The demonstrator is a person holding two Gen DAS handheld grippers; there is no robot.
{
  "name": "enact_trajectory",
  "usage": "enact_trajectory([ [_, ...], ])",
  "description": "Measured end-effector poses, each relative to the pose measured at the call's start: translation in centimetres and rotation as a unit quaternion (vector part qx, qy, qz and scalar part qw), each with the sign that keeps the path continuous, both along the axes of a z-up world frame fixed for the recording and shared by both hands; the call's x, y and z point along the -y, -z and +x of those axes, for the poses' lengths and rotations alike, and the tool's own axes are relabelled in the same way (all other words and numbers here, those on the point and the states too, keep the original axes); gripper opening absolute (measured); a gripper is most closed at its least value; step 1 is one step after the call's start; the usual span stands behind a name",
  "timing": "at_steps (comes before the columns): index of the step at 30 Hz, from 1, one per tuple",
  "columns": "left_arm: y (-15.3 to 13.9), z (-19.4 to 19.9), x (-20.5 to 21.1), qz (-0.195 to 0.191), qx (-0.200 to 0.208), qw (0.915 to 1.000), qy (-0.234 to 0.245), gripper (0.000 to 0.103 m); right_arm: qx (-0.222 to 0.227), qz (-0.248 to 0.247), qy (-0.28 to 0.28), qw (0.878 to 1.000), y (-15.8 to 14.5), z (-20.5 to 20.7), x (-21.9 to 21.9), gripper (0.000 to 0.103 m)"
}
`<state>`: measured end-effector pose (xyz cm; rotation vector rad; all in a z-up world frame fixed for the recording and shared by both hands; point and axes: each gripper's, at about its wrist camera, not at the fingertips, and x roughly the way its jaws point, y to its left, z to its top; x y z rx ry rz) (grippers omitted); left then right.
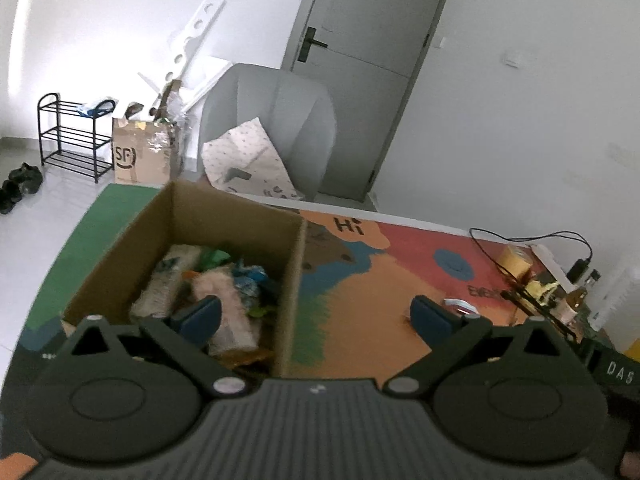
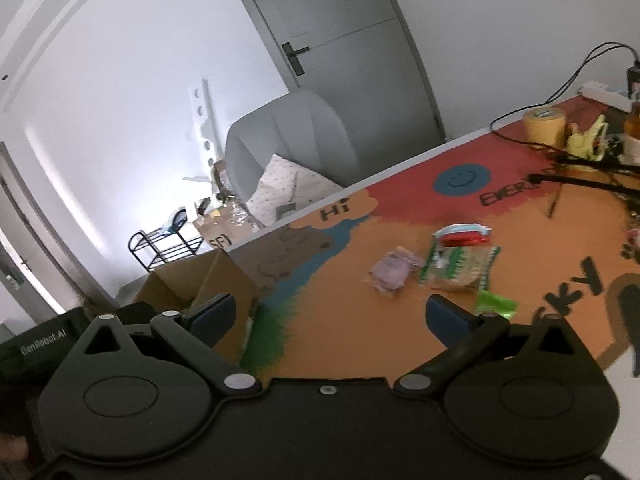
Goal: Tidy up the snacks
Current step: 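Move both grippers back toward the remaining packets on the mat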
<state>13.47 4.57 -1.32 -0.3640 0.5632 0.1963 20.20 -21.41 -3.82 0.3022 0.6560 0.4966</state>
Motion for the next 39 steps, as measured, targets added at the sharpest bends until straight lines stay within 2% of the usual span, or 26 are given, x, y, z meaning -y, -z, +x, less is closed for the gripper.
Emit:
enact_trajectory([
  [14, -0.2, 0.5, 4.1, 0.007, 0.002, 0.9987, 0.050, 0.100, -0.003, -0.018, 0.037, 0.999, -0.4, -1.2, 4.4, 0.103],
  [25, -0.5, 0.5, 5.4, 0.005, -0.005, 0.9973, 0.073, 0.100, 0.002, -0.035, 0.044, 0.998, -1.1, -1.7, 6.5, 0.103],
  [39, 0.4, 1.9, 7.4, 0.003, -0.020, 0.9947, 0.101, 0.100, -0.005, -0.041, 0.051, 0.998, 0.6, -1.2, 8.4, 0.103],
])
